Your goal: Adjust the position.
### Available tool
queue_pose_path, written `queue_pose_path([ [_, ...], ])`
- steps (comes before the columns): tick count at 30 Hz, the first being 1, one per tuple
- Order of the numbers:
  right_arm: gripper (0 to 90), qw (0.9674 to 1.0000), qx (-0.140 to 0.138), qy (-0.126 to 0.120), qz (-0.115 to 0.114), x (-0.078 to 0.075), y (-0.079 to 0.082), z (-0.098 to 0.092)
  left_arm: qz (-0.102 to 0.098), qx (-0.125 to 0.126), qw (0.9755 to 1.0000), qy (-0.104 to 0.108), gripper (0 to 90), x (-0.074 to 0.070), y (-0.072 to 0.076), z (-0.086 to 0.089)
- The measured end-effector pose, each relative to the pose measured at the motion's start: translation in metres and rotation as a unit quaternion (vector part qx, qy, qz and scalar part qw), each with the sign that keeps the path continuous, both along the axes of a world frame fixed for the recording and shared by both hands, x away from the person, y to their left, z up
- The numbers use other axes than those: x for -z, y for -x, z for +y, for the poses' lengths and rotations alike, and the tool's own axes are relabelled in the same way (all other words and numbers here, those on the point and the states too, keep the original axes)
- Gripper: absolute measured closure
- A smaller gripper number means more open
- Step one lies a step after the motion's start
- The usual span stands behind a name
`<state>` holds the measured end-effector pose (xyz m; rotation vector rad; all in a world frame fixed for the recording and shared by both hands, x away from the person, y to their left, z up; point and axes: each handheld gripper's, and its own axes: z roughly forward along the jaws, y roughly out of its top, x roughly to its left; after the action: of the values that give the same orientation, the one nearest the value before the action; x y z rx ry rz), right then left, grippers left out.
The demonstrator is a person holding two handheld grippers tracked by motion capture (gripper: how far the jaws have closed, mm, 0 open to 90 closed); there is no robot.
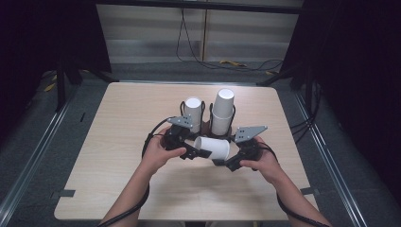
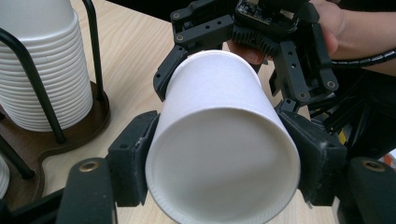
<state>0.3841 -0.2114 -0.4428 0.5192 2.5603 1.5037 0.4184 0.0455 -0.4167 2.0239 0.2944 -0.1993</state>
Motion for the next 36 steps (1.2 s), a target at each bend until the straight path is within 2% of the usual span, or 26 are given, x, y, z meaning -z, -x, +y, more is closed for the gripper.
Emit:
queue_pose_path([
  [15, 12.8, 1.0000, 0.000, -0.002, -0.002, 0.0011, 0.0003, -0.0012, 0.001, 0.000, 1.0000, 0.003, 32.1, -0.0008, -0.0011, 0.0000],
  [29, 12.8, 0.9999, 0.003, -0.014, 0.000, 0.0036, 0.0011, -0.0012, 0.000, -0.002, 1.0000, 0.001, 32.2, -0.0027, -0.0017, 0.0031],
  [36, 12.8, 0.9996, 0.003, -0.027, 0.001, 0.0052, 0.0016, -0.0016, 0.000, -0.004, 1.0000, 0.008, 32.3, -0.0050, -0.0012, 0.0033],
])
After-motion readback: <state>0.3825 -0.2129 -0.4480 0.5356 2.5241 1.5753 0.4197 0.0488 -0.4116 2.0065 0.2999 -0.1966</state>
